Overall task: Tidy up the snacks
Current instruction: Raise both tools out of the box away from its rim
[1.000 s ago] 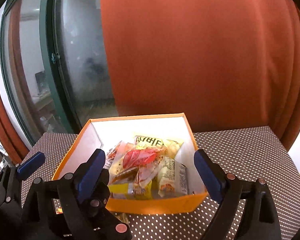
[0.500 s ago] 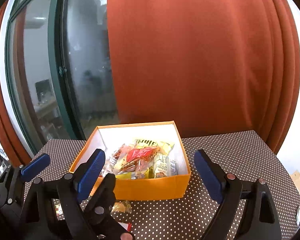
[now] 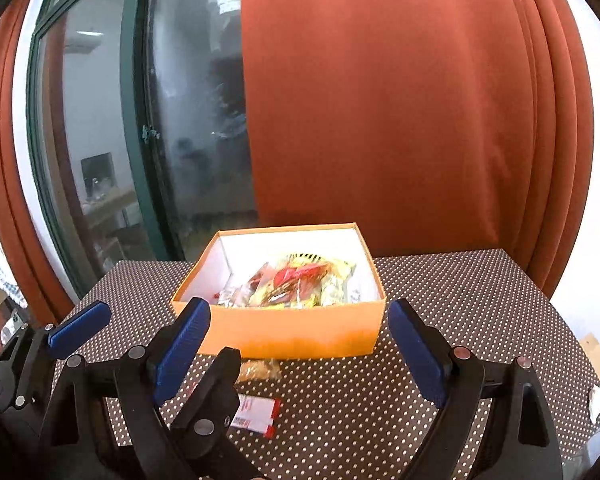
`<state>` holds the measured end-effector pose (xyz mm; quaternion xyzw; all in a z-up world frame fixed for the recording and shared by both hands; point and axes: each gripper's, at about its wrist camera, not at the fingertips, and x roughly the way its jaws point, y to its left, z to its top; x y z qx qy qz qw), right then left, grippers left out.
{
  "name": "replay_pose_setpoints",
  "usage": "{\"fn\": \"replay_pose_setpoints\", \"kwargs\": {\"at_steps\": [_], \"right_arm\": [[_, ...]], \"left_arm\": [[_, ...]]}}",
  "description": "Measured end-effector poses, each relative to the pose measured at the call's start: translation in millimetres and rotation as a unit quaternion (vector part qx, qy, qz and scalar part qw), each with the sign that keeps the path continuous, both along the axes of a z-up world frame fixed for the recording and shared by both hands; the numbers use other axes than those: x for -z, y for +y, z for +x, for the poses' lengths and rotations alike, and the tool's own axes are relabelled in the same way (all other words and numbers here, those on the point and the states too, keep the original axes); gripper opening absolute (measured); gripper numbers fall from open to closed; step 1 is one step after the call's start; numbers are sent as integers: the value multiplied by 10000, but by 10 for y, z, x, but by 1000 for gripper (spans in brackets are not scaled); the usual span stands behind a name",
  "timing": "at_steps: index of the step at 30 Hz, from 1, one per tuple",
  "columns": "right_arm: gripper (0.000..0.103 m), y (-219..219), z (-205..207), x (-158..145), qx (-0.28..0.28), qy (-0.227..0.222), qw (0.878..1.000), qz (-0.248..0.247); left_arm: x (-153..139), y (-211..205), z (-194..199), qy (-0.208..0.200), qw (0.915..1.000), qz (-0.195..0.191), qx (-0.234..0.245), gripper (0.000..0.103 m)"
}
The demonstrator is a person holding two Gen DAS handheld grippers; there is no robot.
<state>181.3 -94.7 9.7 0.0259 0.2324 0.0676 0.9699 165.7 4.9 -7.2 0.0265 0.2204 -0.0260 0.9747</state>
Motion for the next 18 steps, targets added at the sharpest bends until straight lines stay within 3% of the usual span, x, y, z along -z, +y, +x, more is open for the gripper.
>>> {"fn": "replay_pose_setpoints", "kwargs": {"at_steps": [12, 18], "right_arm": [[92, 134, -206, 441, 157, -20, 9999, -1], [92, 254, -154, 712, 122, 188, 9997, -110]], "left_arm": [[461, 167, -131, -31, 10000, -8, -9, 98], [779, 275, -44, 327, 9994, -126, -42, 98]]}}
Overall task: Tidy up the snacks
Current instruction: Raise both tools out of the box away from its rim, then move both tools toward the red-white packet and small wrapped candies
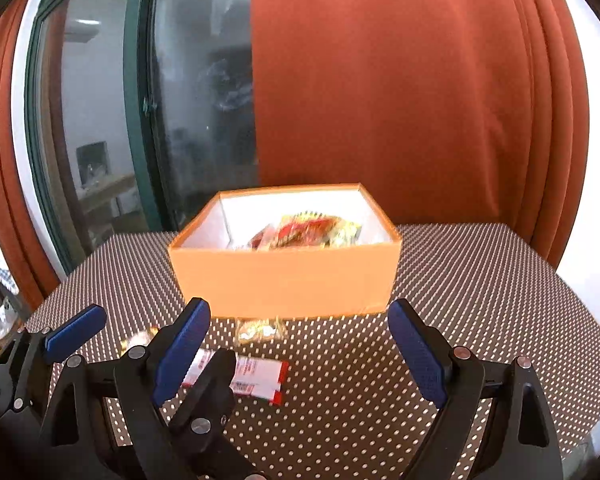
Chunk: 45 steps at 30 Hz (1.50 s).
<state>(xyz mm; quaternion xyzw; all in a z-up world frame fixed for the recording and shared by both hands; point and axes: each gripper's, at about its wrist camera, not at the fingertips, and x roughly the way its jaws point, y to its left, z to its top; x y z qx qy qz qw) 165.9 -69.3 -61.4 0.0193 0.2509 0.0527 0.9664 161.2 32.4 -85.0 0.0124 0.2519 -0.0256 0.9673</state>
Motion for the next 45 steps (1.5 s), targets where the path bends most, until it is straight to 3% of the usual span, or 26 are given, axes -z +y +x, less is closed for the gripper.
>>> {"fn": "replay_pose_setpoints", "kwargs": {"at_steps": [14, 20, 31, 45], "right_arm": [[92, 296, 334, 753, -282, 858, 9959, 79], [92, 485, 497, 943, -434, 1128, 9927, -1], [92, 696, 838, 1003, -451, 1302, 9905, 33], [92, 935, 1256, 1051, -437, 1361, 9897, 16]], "left_arm": [[767, 445, 346, 879, 9947, 185, -496, 98], [981, 680, 553, 1228, 9903, 278, -590, 97], [1073, 1031, 932, 1562, 9845, 342, -725, 96], [1119, 1316, 1284, 1695, 9797, 423, -985, 83]]}}
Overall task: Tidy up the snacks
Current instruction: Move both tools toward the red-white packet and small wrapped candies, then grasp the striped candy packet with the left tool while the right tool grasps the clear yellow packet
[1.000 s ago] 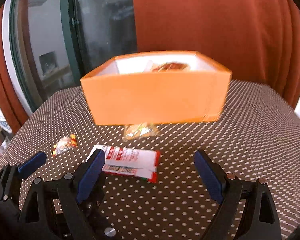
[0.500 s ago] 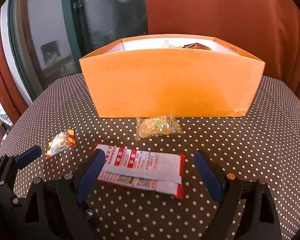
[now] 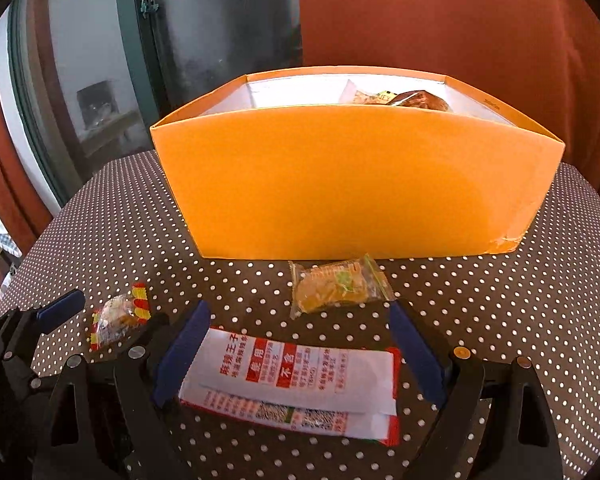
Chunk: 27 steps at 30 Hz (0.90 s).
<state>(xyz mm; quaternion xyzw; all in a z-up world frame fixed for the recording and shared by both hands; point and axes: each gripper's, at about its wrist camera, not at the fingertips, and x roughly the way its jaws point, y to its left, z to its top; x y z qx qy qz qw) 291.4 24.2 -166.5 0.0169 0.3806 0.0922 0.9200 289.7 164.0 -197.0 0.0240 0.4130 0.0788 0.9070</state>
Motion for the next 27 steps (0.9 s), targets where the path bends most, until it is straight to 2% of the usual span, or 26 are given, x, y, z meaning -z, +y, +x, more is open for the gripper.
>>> {"fn": "replay_pose_setpoints", "kwargs": {"at_steps": [4, 8, 10, 11, 13, 21, 27], "right_arm": [[92, 42, 113, 40, -21, 51, 10000, -10], [92, 58, 205, 82, -35, 152, 9998, 99], [92, 57, 235, 89, -34, 178, 9998, 122], [92, 52, 234, 92, -23, 175, 9998, 122], [92, 33, 218, 106, -8, 176, 9998, 81], [92, -65, 196, 109, 35, 189, 9998, 64], [92, -213, 214, 85, 100, 169, 9998, 39]], "left_arm": [[57, 66, 60, 177, 9998, -97, 20, 76], [57, 88, 87, 174, 9996, -197, 70, 71], [50, 65, 86, 153, 9994, -275, 153, 58], [45, 41, 83, 143, 9995, -229, 165, 58], [45, 0, 80, 132, 9995, -203, 224, 49], [26, -252, 55, 182, 9981, -327, 485, 46], [-54, -456, 93, 97, 9976, -278, 623, 46]]}}
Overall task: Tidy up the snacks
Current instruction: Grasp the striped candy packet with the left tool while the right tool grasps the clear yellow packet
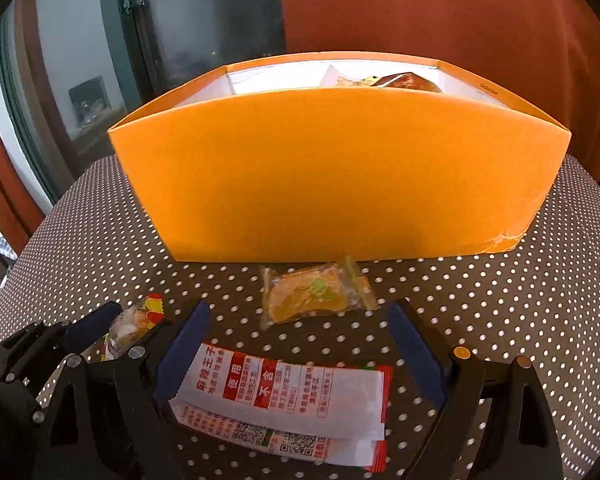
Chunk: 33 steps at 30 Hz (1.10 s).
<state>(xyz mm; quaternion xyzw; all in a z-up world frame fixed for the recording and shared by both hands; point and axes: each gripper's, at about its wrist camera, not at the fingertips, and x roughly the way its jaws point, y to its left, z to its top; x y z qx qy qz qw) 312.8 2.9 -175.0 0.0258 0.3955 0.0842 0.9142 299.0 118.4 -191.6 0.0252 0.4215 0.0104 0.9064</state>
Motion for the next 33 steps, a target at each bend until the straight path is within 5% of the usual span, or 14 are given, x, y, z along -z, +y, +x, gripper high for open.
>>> {"fn": "replay_pose_setpoints", "kwargs": {"at_steps": [14, 18, 24, 33], "right_arm": [[91, -185, 271, 113, 10, 315, 9995, 67], [81, -162, 314, 171, -93, 396, 9989, 215], [50, -42, 263, 162, -365, 373, 9980, 355], [49, -92, -70, 72, -312, 312, 9985, 324]], "left_arm": [[36, -320, 359, 148, 9997, 52, 186, 46], [60, -376, 422, 110, 9997, 88, 181, 46], [70, -423, 367, 113, 9997, 20, 225, 46], [-55, -427, 114, -20, 9995, -126, 291, 46]]}}
